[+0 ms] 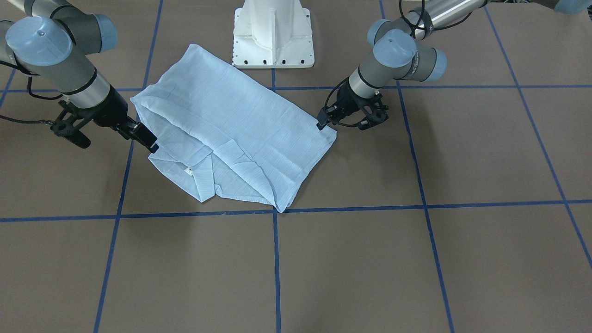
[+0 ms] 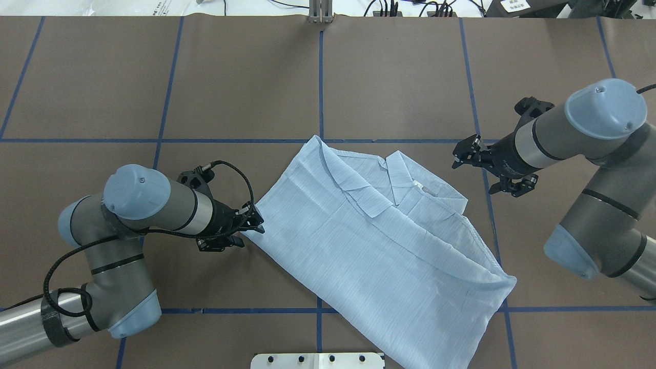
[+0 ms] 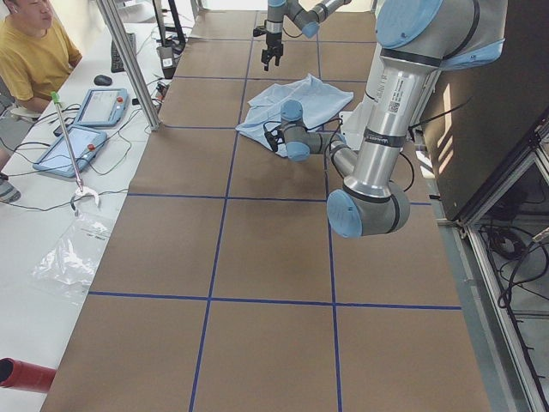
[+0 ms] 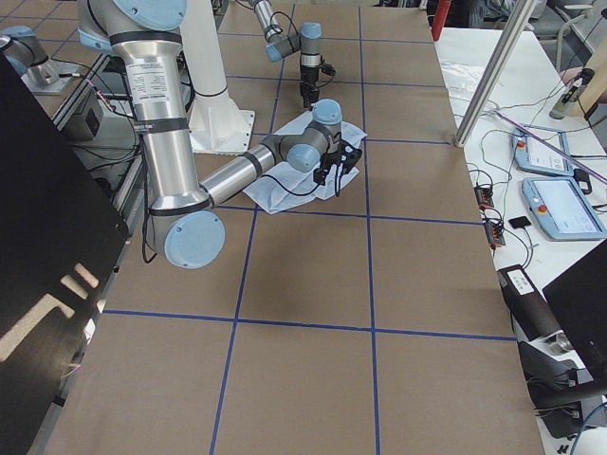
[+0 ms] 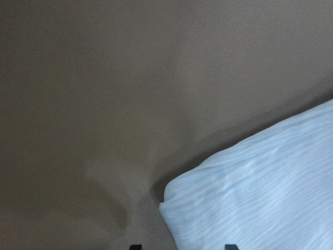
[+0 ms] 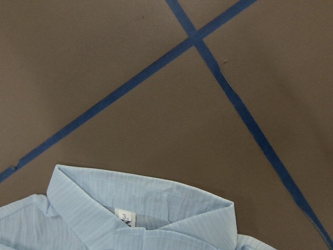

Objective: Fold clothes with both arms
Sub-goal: 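Release the edge with the right gripper while the left gripper grasps the nearest bundle corner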

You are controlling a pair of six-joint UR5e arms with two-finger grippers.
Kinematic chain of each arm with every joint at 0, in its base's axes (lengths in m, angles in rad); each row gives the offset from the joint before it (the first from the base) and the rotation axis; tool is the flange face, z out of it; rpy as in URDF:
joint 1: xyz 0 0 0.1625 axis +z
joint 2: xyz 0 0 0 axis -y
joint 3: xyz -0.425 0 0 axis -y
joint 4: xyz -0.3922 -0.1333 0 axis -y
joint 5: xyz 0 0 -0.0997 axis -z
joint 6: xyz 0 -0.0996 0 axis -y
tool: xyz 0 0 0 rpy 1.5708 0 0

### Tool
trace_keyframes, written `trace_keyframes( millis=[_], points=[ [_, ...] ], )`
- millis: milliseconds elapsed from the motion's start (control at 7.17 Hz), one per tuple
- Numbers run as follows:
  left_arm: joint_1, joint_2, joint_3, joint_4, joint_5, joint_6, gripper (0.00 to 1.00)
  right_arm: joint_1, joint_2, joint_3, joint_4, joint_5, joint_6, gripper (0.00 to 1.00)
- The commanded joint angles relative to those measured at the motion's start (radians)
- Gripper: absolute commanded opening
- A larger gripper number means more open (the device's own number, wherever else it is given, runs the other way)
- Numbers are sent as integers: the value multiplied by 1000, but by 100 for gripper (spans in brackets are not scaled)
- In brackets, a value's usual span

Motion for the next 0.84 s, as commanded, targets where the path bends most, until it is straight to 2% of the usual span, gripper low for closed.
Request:
trace_keyframes(
  millis=[0, 139, 279, 418, 697],
  points=[
    [6, -6, 11, 1, 14, 0, 54, 0, -1, -1, -1, 0, 0, 100],
    [10, -6, 11, 1, 37, -2, 35, -1, -1, -2, -4, -2, 0, 100],
    [10, -2, 9, 1, 37, 0, 5, -1, 1, -2, -4, -2, 0, 100],
    [9, 5, 1, 1, 37, 0, 0, -1, 2, -2, -5, -2, 0, 100],
    [-66, 7, 0, 22, 43, 41, 0, -3, 4, -5, -5, -11, 0, 100]
  ],
)
